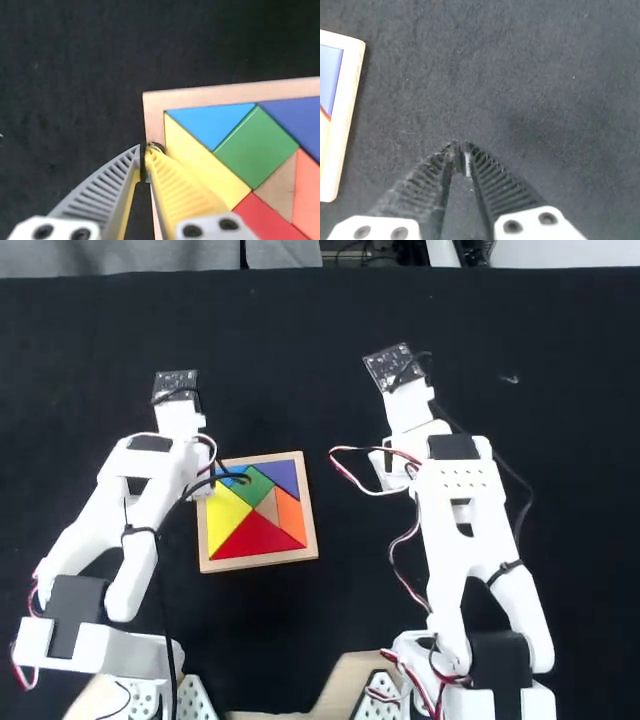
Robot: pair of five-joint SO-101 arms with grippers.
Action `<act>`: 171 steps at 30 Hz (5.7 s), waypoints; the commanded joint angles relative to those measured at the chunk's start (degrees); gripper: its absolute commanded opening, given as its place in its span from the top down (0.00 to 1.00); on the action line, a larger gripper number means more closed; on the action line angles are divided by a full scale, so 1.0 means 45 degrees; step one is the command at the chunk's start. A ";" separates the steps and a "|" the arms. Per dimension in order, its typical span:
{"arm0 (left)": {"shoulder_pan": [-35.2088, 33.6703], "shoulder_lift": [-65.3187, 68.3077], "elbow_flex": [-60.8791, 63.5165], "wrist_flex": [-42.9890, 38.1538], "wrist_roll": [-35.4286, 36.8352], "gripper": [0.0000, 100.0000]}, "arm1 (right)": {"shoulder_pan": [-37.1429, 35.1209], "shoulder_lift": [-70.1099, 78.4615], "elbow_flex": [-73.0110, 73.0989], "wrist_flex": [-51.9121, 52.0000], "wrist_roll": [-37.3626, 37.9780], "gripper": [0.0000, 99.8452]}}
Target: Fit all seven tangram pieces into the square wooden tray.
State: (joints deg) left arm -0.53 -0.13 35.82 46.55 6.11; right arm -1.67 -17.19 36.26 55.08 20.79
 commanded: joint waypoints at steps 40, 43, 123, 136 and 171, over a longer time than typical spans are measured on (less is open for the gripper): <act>0.0244 0.2579 -0.3038 0.0938 0.0996 0.97 | 0.0117 -0.0654 0.1573 -0.1426 0.0117 0.99; 0.0068 0.2364 -0.3448 0.1328 0.0996 0.97 | 0.0176 -0.0752 0.1514 -0.1407 0.0078 0.99; -0.2295 -2.2349 1.3724 -0.3673 -0.2071 0.97 | 0.0176 -2.0230 1.3392 -0.5607 0.0000 0.98; -0.2862 -2.0435 1.3783 0.1250 -0.2071 0.97 | 0.0117 -2.0230 1.3411 0.1915 0.0000 0.99; -0.2803 -2.0435 1.3294 0.4708 -0.1993 0.97 | -0.1973 -2.0210 1.3411 0.4357 -0.3770 0.99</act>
State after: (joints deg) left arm -12.92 -92.62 96.66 67.47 -2.51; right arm -11.34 -103.52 96.75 74.15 4.18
